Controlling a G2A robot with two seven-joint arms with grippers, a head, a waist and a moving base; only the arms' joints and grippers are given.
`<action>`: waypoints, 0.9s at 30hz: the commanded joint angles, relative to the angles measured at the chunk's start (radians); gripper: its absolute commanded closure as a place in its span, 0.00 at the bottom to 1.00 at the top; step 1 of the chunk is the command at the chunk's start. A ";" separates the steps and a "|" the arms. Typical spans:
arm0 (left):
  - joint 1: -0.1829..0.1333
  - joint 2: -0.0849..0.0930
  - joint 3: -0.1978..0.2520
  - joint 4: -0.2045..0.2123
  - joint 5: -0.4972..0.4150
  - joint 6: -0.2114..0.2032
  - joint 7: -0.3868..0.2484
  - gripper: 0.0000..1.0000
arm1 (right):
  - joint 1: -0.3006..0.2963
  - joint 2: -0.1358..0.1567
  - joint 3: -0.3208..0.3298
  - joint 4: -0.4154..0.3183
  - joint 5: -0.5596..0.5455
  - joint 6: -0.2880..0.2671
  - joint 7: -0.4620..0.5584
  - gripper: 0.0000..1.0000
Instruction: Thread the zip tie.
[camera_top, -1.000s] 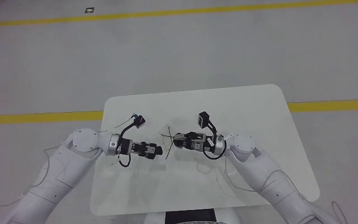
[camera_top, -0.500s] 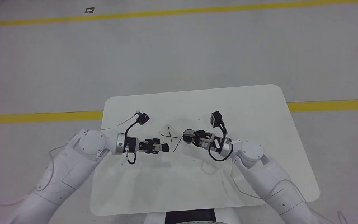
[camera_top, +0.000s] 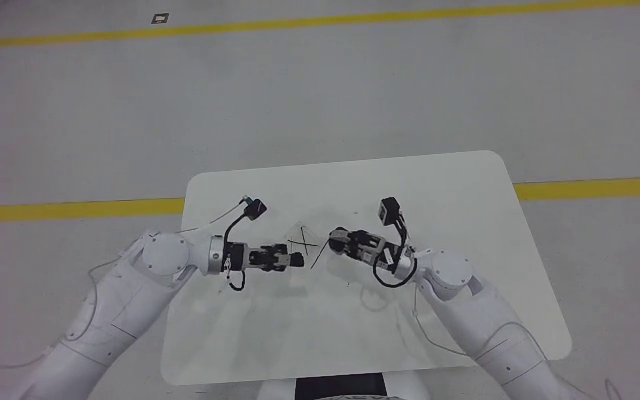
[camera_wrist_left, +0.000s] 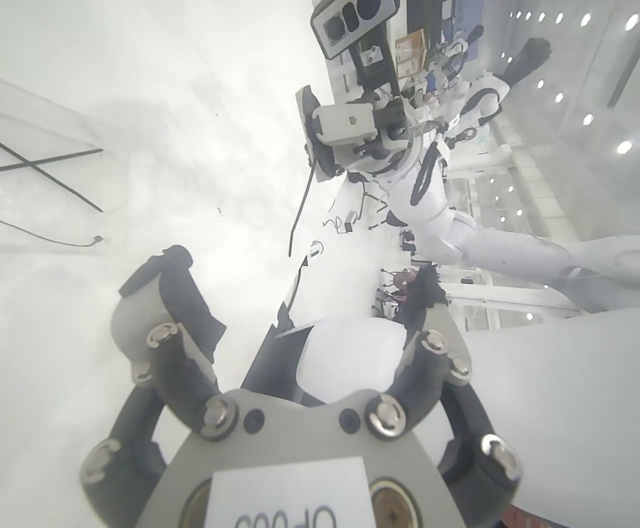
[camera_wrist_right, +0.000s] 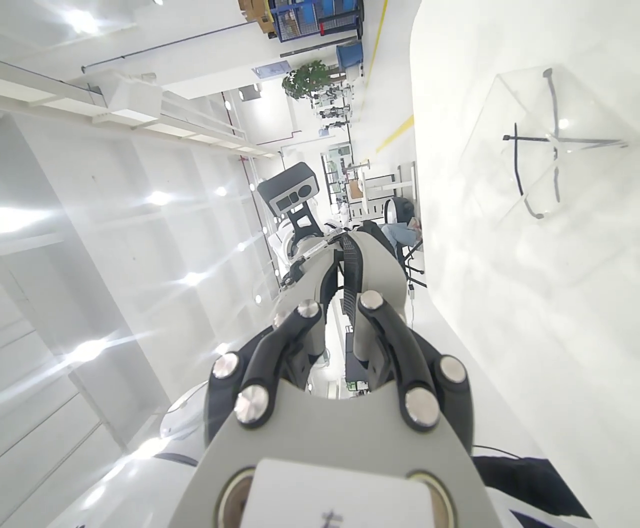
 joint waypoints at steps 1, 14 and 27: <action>0.015 -0.003 0.001 0.008 0.006 0.000 0.067 0.00 | -0.010 -0.004 -0.003 -0.004 0.011 -0.034 -0.058 1.00; 0.088 -0.054 -0.008 0.025 -0.122 0.000 0.212 0.00 | -0.028 -0.025 -0.040 0.005 0.008 -0.170 -0.178 1.00; 0.125 -0.073 0.003 0.045 -0.162 0.000 0.242 0.00 | -0.045 -0.061 -0.111 0.049 0.075 -0.248 -0.344 1.00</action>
